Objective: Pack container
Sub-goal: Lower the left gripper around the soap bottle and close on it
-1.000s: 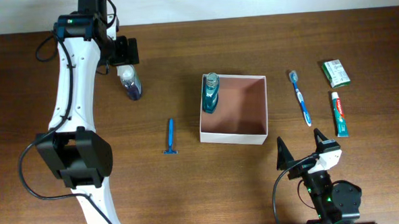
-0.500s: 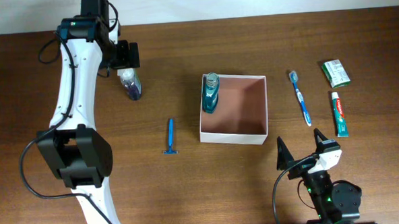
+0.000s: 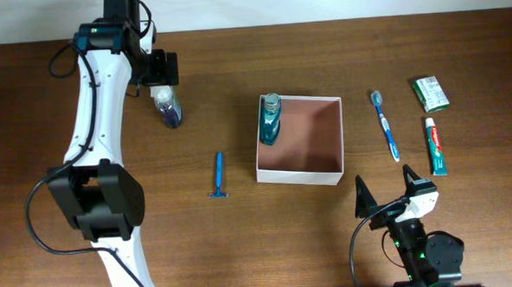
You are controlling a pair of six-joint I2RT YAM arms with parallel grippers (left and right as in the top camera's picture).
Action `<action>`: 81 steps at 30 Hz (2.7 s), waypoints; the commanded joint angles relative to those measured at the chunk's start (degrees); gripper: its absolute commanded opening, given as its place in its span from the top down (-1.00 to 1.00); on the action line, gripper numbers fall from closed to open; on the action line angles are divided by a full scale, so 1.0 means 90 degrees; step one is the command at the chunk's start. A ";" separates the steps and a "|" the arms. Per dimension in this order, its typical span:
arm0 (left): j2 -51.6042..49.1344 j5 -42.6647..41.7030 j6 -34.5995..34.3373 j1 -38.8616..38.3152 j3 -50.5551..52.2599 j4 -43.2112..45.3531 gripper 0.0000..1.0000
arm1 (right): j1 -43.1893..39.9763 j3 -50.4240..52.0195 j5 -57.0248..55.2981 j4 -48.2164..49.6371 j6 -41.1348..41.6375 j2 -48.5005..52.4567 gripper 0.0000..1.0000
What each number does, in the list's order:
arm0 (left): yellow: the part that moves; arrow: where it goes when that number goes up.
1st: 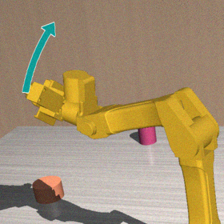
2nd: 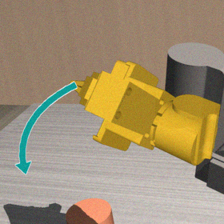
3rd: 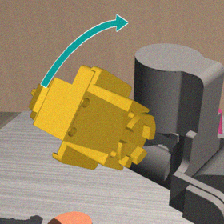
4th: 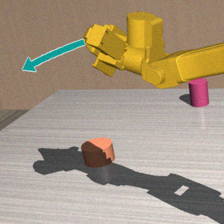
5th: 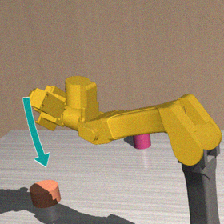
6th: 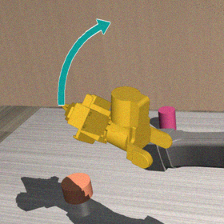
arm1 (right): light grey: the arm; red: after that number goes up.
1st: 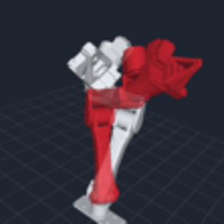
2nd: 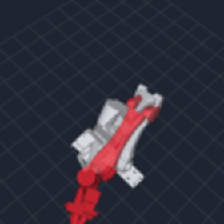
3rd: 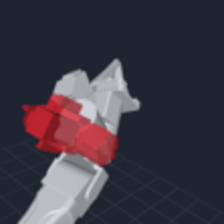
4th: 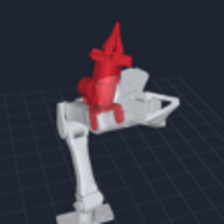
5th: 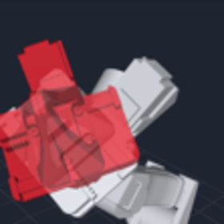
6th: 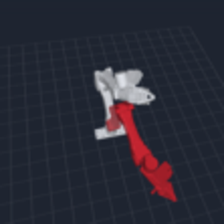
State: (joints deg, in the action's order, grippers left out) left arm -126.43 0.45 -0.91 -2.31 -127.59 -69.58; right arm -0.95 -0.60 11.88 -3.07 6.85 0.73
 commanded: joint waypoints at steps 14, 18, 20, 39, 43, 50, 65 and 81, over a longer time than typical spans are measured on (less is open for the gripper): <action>-0.0357 0.0044 0.0306 -0.0034 0.0053 0.0058 -0.96 | 0.0063 0.0032 -0.0012 -0.0041 -0.0049 -0.0058 -0.97; -0.0357 0.0044 0.0304 -0.0034 0.0053 0.0061 -0.96 | 0.0063 0.0032 -0.0012 -0.0041 -0.0049 -0.0058 -0.97; -0.0357 0.0044 0.0304 -0.0034 0.0053 0.0058 -0.96 | 0.0063 0.0032 -0.0012 -0.0041 -0.0049 -0.0058 -0.97; -0.0357 0.0044 0.0306 -0.0034 0.0053 -0.0036 -0.95 | 0.0063 0.0032 -0.0012 -0.0041 -0.0049 -0.0058 -0.97; -0.0357 0.0044 0.0304 -0.0034 0.0053 -0.0049 -0.86 | 0.0063 0.0032 -0.0012 -0.0041 -0.0049 -0.0058 -0.97; -0.0357 0.0044 0.0304 -0.0034 0.0053 -0.0049 -0.79 | 0.0063 0.0032 -0.0012 -0.0041 -0.0051 -0.0058 -0.97; -0.0357 0.0073 0.0301 -0.0034 0.0053 -0.0036 -0.23 | 0.0063 0.0032 -0.0012 -0.0041 -0.0051 -0.0058 -0.97; -0.0357 0.0117 0.0304 -0.0034 0.0053 -0.0024 0.13 | 0.0063 0.0032 -0.0012 -0.0041 -0.0049 -0.0058 -0.97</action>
State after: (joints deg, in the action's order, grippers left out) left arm -129.29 0.86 1.34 -2.57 -127.37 -69.80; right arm -0.95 -0.60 11.88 -3.07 6.85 0.73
